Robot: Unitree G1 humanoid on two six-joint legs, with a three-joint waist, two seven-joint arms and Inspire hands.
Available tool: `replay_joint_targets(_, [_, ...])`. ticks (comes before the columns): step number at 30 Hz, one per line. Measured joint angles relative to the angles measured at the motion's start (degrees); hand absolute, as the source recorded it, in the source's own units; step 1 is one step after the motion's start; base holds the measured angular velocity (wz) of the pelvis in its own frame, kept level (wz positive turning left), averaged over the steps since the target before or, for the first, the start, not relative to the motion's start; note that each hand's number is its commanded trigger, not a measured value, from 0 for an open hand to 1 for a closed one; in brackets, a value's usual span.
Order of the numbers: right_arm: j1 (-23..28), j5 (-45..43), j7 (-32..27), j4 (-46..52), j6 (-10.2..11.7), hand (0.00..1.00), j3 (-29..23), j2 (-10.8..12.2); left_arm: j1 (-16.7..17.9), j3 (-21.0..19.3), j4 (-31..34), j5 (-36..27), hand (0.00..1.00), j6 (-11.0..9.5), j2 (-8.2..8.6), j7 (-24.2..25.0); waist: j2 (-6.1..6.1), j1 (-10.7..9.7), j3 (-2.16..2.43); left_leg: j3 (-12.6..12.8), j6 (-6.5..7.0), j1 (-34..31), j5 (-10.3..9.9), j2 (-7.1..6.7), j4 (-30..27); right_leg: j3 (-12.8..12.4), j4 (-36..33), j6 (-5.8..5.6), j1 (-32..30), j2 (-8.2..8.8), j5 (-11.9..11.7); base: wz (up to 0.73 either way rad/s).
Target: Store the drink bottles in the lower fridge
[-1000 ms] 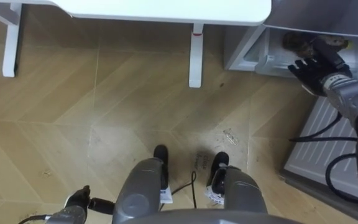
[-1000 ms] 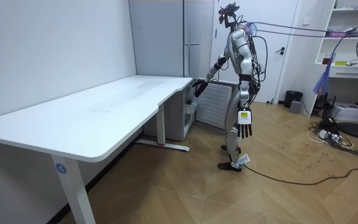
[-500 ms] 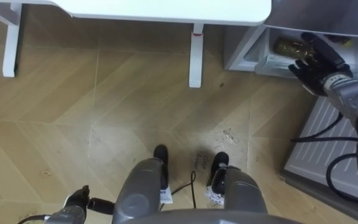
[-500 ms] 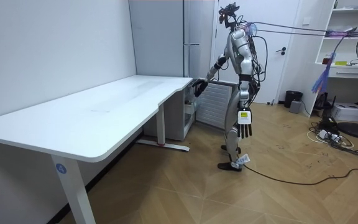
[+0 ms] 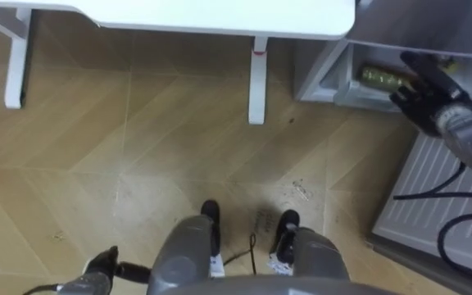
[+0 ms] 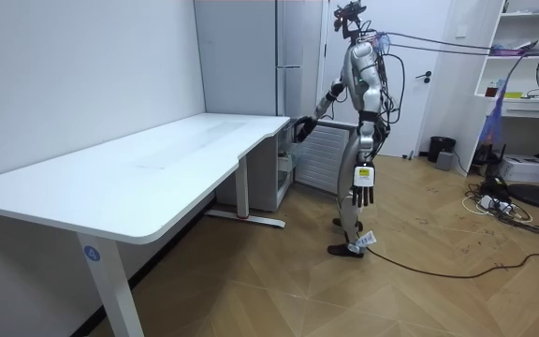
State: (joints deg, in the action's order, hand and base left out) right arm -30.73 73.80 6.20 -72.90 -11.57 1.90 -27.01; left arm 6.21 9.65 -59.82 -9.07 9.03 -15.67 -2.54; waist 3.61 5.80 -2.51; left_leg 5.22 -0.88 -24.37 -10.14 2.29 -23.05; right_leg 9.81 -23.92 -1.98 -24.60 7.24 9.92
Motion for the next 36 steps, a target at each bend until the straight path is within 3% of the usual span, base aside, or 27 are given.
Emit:
replay_joint_targets(2, [1.06, 0.01, 0.99, 0.0, 0.16, 0.0, -1.11, 0.0, -0.01, 0.0, -0.01, -0.24, 0.0, -0.5, -0.67, 0.37, 0.1, -1.35, 0.06, -0.49, 0.0, 0.57, 0.01, 0.03, 0.36, 0.63, 0.44, 0.01, 0.99, -0.12, -0.23, 0.14])
replay_joint_targets(5, [3.96, 0.0, 2.22, -0.05, 1.03, 0.0, -1.12, -0.07, 0.07, -0.01, -0.14, -0.18, 0.0, -0.73, -0.84, 0.36, 0.03, -2.43, 0.71, -0.5, 0.0, 3.16, 0.0, 0.11, 1.15, 0.83, 1.66, -0.07, 3.93, -0.33, -0.36, 0.02])
replay_joint_targets(7, [5.82, -0.13, 2.72, 0.0, 1.1, 0.0, -1.47, -0.06, -0.15, -0.1, -0.04, -0.26, 0.0, -1.07, -0.82, 0.5, 0.02, -2.51, 1.2, -0.44, 0.0, 4.28, 0.0, 0.11, 1.69, 0.85, 2.11, -0.13, 4.96, -0.38, -0.42, -0.02])
replay_joint_targets(14, [9.58, 0.43, 2.49, 0.0, 2.11, 0.0, -4.63, -0.02, -0.74, -0.57, -1.03, -0.55, 0.0, -2.96, -0.51, 0.83, -1.08, -2.53, 1.88, 0.79, -0.01, 7.16, -0.1, 0.21, 2.42, -0.21, 2.33, -0.17, 6.68, -0.47, -0.45, -0.09])
replay_joint_targets(20, [9.69, 0.53, 0.48, 0.0, 3.88, 0.0, -5.75, 0.25, -0.82, -0.64, -1.92, -0.75, 0.0, -3.18, -0.46, 0.39, -2.28, -2.34, 1.75, 1.08, 0.04, 7.63, -0.61, 0.29, 1.83, -0.62, 1.63, -0.13, 6.73, -0.47, -0.41, -0.06])
replay_joint_targets(28, [10.02, 5.18, -2.94, -0.09, 4.6, 0.0, -5.73, 1.49, -1.38, -0.45, -2.14, -0.3, 0.0, -3.07, 0.02, -0.75, -2.25, -2.02, 1.65, 1.01, 0.35, 5.35, -1.74, 0.32, -0.93, -1.01, -0.45, -0.48, 5.07, -0.35, 0.19, 0.0])
replay_joint_targets(32, [9.65, 9.02, -6.0, 0.04, 5.64, 0.0, -5.71, 2.0, -2.16, -0.21, -2.38, -0.29, 0.0, -3.18, 0.07, -2.32, -2.25, -0.71, 1.39, 0.8, 0.44, 0.72, -3.47, 0.63, -5.81, -1.45, -4.9, -0.39, 0.52, -0.16, 1.67, 0.0])
replay_joint_targets(34, [9.07, 10.29, -7.07, 0.01, 6.11, 0.0, -5.74, 2.01, -2.09, -0.23, -2.61, -0.27, 0.0, -3.01, 0.03, -2.78, -2.42, -0.51, 1.17, 0.61, 0.35, -2.39, -5.1, 1.11, -9.54, -1.62, -8.23, -0.2, -2.34, -0.18, 3.18, 0.0])
replay_joint_targets(36, [8.51, 12.73, -8.38, 0.06, 6.8, 0.0, -6.02, 2.06, -2.01, -0.22, -3.04, -0.29, 0.0, -2.55, 0.04, -3.57, -2.26, -0.12, 0.97, 0.21, 0.31, -6.94, -7.76, 1.46, -16.09, -1.86, -14.97, 0.03, -6.85, 0.41, 6.13, 0.05])
